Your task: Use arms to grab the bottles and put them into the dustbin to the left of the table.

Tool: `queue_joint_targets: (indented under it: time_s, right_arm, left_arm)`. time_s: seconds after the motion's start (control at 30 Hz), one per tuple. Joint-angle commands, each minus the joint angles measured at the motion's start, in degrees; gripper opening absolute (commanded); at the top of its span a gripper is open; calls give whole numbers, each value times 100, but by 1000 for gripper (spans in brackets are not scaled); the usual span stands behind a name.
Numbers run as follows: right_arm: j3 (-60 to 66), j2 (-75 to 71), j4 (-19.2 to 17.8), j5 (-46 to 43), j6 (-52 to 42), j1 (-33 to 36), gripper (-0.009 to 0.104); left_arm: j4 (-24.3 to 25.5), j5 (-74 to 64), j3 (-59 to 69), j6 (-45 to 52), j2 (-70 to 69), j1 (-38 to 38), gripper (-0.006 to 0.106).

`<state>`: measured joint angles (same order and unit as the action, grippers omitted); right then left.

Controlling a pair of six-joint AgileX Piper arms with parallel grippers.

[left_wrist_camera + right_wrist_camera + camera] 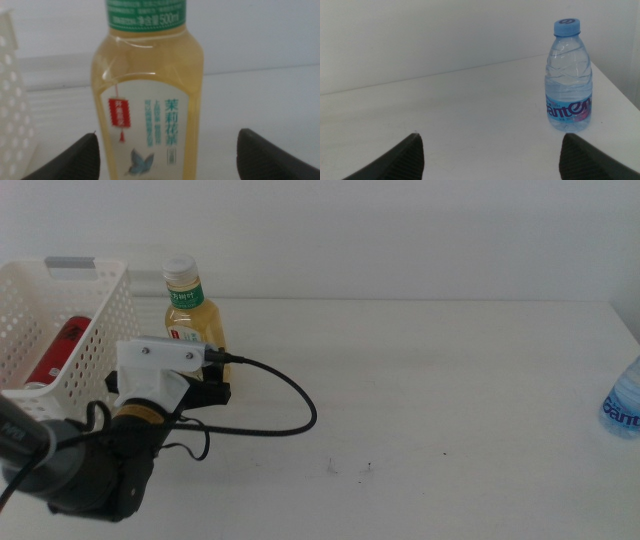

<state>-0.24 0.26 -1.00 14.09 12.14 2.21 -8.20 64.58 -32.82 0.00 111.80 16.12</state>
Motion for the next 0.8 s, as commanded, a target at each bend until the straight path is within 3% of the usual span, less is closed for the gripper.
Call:
queue_joint_targets:
  time_s: [0.0,0.53,0.63,0.77]
  right_arm:
    - [24,-26,-17,-54,-19,-50,86]
    - [24,-26,-17,-54,-19,-50,86]
    - [24,-26,-17,-54,-19,-50,86]
    - [24,-26,-17,-54,-19,-50,86]
  left_arm:
    - [80,-147,-230,0,140,-77,94]
    - [433,-488,-1488,-110,1038,-309,93]
    - [412,-536,-1514,-183,1090,-309,82]
    - [460,-597,-1321,-205,809,-298,48]
